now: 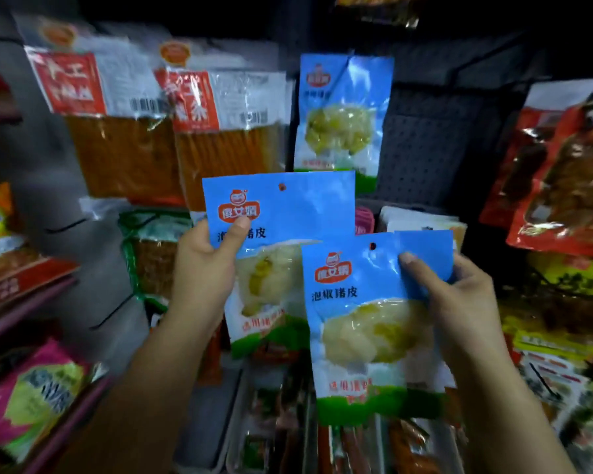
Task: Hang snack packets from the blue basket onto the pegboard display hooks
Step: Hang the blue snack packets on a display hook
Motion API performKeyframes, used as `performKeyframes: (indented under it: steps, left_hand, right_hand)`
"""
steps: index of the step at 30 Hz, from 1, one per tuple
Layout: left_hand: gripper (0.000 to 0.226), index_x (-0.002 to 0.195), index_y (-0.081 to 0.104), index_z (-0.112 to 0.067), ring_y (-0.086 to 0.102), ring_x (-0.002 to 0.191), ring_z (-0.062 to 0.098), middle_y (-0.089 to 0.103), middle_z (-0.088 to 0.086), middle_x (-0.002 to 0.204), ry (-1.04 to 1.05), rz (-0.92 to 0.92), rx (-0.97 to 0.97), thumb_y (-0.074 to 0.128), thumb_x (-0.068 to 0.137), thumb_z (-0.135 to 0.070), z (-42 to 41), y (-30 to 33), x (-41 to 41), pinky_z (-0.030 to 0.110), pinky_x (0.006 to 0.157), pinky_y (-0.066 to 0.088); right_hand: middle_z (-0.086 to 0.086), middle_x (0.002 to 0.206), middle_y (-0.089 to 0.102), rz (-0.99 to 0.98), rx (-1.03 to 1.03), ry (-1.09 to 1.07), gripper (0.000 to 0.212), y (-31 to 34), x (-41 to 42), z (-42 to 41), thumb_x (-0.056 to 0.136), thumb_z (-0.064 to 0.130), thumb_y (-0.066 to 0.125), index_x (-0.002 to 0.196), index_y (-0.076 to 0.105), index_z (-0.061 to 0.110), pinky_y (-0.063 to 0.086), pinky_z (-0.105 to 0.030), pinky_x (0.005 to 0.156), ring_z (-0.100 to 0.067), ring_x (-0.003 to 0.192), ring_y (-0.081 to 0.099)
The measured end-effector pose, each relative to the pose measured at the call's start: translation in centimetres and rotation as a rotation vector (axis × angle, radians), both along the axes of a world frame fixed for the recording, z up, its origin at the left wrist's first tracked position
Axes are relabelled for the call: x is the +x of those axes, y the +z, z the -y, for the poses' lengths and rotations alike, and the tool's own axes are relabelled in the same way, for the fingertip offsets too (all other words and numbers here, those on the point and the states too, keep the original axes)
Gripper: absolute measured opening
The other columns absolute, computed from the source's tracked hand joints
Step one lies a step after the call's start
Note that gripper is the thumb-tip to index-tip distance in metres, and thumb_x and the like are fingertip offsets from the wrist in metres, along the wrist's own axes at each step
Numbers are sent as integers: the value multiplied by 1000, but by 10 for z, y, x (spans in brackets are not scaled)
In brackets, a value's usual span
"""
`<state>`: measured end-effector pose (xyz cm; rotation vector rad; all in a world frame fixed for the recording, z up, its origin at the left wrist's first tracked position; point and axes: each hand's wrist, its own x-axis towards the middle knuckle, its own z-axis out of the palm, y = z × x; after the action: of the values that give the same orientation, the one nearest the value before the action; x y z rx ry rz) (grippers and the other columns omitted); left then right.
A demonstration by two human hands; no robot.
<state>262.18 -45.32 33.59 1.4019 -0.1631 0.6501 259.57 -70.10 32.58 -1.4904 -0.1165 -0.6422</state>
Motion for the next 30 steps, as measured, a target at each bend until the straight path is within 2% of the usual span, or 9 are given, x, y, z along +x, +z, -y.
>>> performKeyframes:
  steps: [3, 6, 10, 14, 18, 24, 30]
  left_hand:
    - [10, 83, 67, -28, 71, 79, 10, 74, -13, 82, -62, 37, -5, 60, 90, -25, 6, 23, 19, 36, 72, 59]
    - [14, 80, 70, -26, 72, 83, 18, 75, -6, 84, -86, 62, -59, 61, 89, -19, 15, 44, 39, 44, 79, 58]
    - [6, 84, 72, -21, 71, 88, 23, 75, 2, 91, -117, 92, -98, 66, 85, -22, 34, 76, 65, 50, 85, 55]
    - [12, 84, 71, -17, 73, 83, 22, 76, 3, 88, -155, 105, -123, 67, 84, -29, 48, 104, 88, 48, 81, 57]
    - [14, 84, 72, -18, 73, 83, 20, 76, 2, 88, -237, 134, -115, 64, 86, -30, 53, 129, 103, 42, 79, 58]
    - [20, 72, 77, -25, 72, 85, 20, 76, 4, 88, -273, 232, -87, 64, 86, -34, 60, 158, 113, 39, 79, 57]
    - [26, 63, 75, -25, 73, 78, 18, 76, 1, 80, -209, 255, -85, 64, 87, -31, 64, 165, 121, 33, 69, 59]
  right_hand:
    - [1, 80, 76, 68, 13, -33, 7, 25, 16, -4, 82, 22, 71, 75, 74, 23, 59, -32, 62, -17, 73, 73]
    - [2, 85, 77, 124, 6, -11, 6, 43, 37, -6, 86, 17, 68, 82, 71, 20, 58, -28, 63, -17, 79, 73]
    - [3, 88, 76, 191, -61, 45, 15, 68, 67, -8, 88, 15, 65, 82, 73, 26, 58, -29, 63, -16, 82, 73]
    - [3, 85, 76, 286, -119, 37, 18, 94, 93, -4, 88, 15, 66, 81, 73, 30, 58, -31, 66, -15, 80, 72]
    - [7, 81, 75, 347, -132, 30, 16, 121, 110, 5, 88, 12, 66, 80, 72, 25, 54, -20, 60, -7, 73, 71]
    - [17, 74, 72, 456, -151, -47, 12, 147, 119, 12, 87, 10, 66, 83, 67, 21, 47, -10, 54, 4, 66, 67]
    - [13, 72, 73, 419, -103, -23, 9, 154, 126, 12, 86, 10, 67, 84, 69, 18, 48, -13, 52, 0, 63, 67]
